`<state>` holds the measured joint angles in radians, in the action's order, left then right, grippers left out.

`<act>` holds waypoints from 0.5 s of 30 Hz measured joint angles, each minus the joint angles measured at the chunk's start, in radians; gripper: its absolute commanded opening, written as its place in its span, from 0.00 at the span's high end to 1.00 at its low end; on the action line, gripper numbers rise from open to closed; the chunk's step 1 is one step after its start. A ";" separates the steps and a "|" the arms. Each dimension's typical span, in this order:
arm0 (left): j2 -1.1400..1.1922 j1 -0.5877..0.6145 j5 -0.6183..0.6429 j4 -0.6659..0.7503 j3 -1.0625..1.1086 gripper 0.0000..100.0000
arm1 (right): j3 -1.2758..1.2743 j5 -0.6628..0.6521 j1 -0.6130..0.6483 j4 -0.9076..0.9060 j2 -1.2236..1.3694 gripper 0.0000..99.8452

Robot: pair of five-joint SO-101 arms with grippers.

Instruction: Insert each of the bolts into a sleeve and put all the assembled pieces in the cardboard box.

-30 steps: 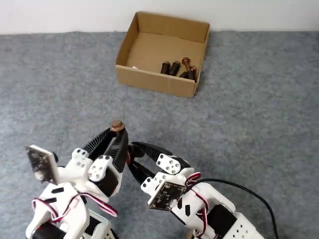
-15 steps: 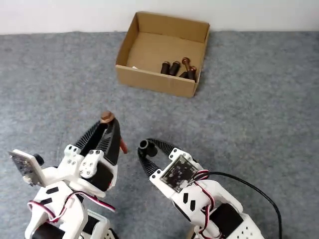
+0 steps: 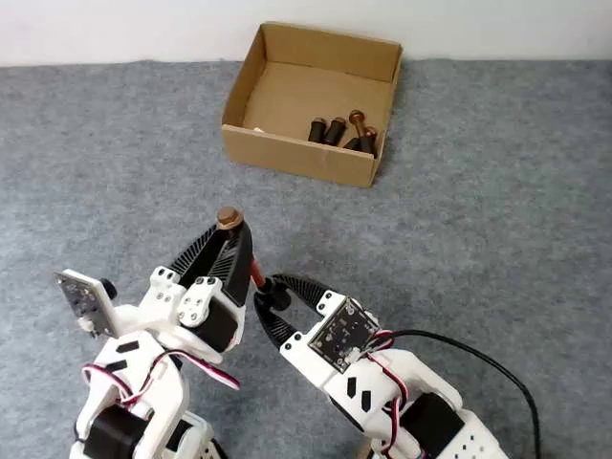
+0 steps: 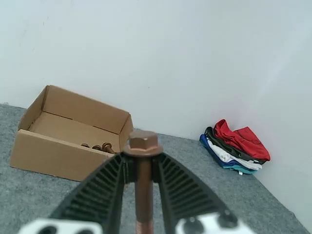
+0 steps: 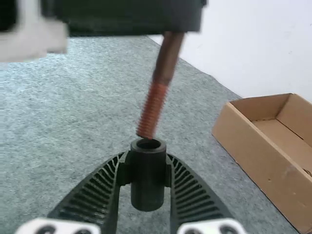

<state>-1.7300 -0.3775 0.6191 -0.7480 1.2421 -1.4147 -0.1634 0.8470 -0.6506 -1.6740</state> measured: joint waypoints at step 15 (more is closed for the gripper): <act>-0.014 -0.061 -0.018 -0.071 0.018 1.00 | -0.002 0.000 0.000 0.012 0.002 0.99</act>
<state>-1.7438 -0.4388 0.6007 -0.8186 1.2605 -1.4162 -0.1634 0.8470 -0.6383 -1.6724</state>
